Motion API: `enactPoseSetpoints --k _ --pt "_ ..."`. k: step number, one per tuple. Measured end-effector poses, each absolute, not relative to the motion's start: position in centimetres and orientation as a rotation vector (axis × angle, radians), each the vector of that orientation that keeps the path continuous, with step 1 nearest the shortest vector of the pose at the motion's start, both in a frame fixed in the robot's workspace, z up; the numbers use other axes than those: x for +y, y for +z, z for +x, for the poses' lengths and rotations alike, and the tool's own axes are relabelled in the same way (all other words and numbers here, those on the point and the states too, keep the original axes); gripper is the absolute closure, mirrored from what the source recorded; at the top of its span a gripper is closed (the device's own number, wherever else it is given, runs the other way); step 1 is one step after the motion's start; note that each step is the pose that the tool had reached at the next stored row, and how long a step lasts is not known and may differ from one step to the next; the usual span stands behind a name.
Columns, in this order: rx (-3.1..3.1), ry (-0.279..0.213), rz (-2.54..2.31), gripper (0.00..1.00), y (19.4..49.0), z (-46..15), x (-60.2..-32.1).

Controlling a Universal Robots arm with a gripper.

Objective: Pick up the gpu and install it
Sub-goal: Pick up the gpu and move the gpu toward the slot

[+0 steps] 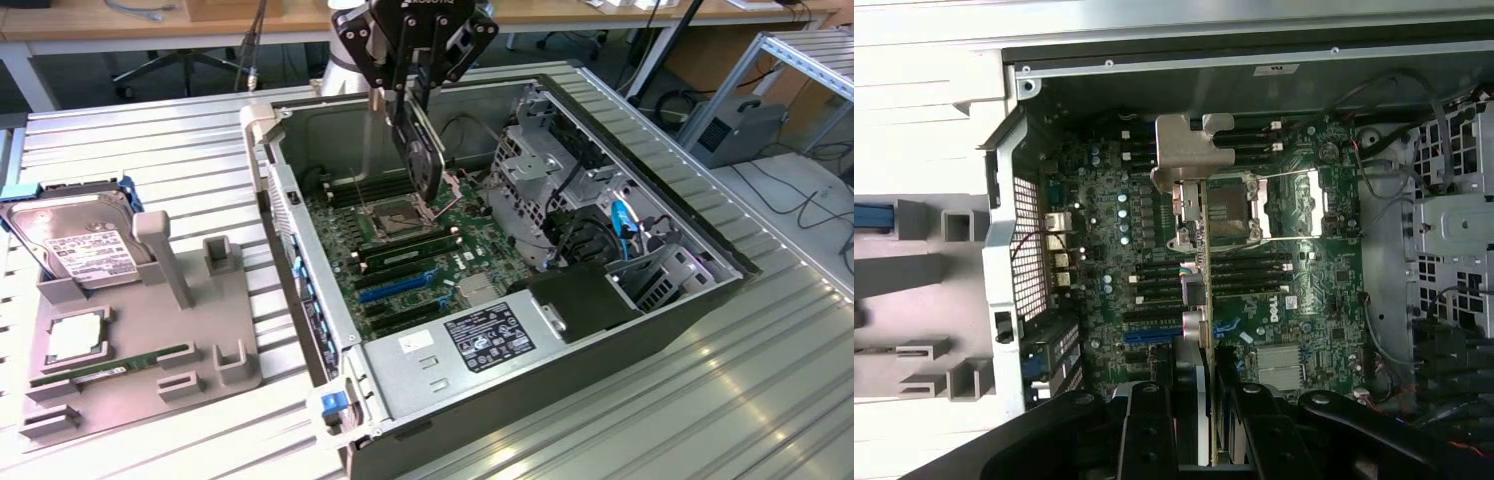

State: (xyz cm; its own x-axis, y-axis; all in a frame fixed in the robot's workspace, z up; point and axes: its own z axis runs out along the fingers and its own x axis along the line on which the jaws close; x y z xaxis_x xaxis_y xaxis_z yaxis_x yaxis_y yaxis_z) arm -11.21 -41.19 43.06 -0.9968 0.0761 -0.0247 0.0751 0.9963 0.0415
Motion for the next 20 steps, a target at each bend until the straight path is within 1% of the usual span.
enactPoseSetpoints --k 20 --pt "3.112 0.063 0.118 0.73 43.0 -10.0 -41.2"
